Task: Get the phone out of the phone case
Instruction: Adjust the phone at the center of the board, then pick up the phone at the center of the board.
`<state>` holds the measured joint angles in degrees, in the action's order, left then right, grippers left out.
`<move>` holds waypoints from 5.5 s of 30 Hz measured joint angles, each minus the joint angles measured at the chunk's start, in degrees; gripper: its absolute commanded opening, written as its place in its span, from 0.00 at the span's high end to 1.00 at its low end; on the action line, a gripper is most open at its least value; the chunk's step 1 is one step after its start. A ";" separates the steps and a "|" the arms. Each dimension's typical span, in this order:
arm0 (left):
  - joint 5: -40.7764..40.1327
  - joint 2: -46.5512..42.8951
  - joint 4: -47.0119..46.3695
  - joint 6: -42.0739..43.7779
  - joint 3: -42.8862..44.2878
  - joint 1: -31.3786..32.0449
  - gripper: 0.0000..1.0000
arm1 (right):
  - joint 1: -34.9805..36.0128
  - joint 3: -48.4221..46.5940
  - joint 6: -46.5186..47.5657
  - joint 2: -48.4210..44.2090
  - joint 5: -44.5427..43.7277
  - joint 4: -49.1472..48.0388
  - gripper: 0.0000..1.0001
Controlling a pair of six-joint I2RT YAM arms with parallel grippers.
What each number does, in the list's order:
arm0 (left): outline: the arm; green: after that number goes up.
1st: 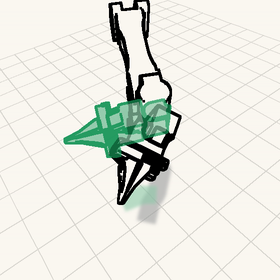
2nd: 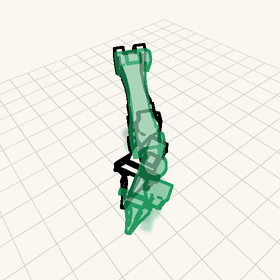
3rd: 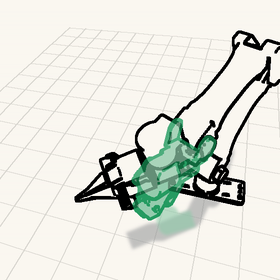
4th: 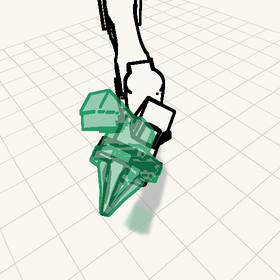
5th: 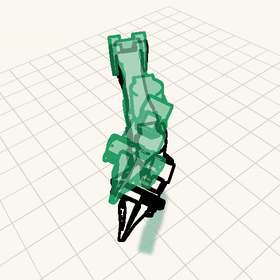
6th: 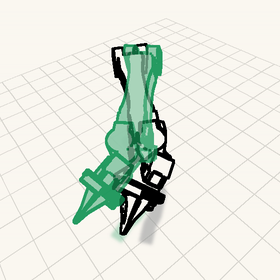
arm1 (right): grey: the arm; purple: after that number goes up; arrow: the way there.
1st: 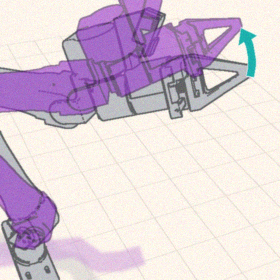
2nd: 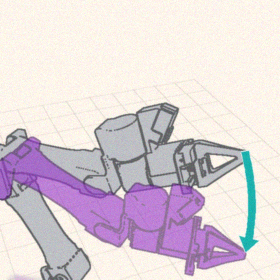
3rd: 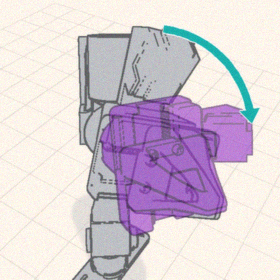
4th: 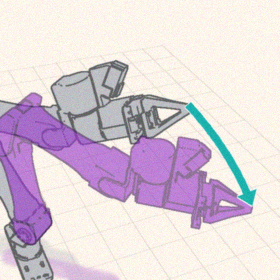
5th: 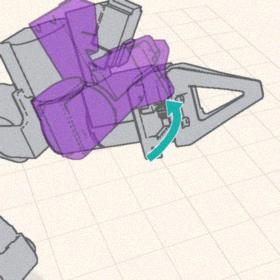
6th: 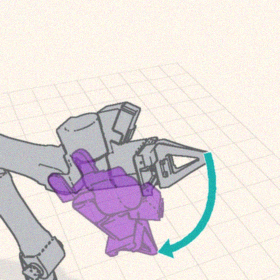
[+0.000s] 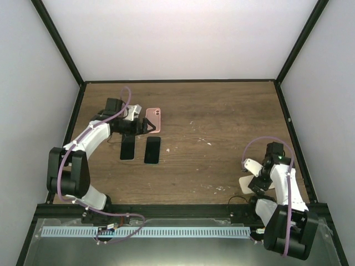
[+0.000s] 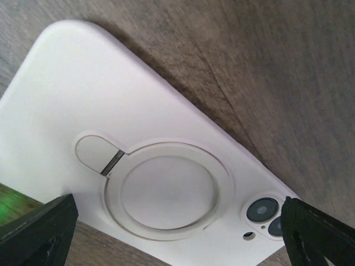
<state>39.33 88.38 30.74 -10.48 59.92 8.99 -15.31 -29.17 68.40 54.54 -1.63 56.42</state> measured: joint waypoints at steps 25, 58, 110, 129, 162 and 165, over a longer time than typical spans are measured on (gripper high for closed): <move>0.87 2.01 0.22 -1.81 1.90 0.00 0.00 | -0.37 -0.98 -1.16 4.31 4.55 -6.10 0.00; 1.55 2.21 -0.81 -1.49 1.88 0.00 0.00 | -29.66 -8.24 7.82 10.80 2.45 6.73 0.79; 1.88 0.02 -1.73 -2.40 1.09 -1.25 0.00 | 23.76 -20.39 -31.89 32.79 28.79 -11.39 0.00; 1.92 -1.05 -0.44 -0.39 1.03 -1.25 0.00 | 31.06 -11.41 -30.51 24.85 15.56 -10.62 0.00; 3.61 -6.21 -0.74 11.34 2.54 0.24 0.00 | 38.66 -26.84 -33.07 29.31 17.57 -9.29 0.52; 7.06 -6.51 0.46 15.80 3.10 0.28 0.00 | 38.66 -32.85 -33.03 29.90 23.04 -8.35 0.53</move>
<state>46.39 81.87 31.20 5.32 63.02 9.28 23.35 -62.02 35.38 84.44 21.41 48.07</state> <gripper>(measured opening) 0.997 0.758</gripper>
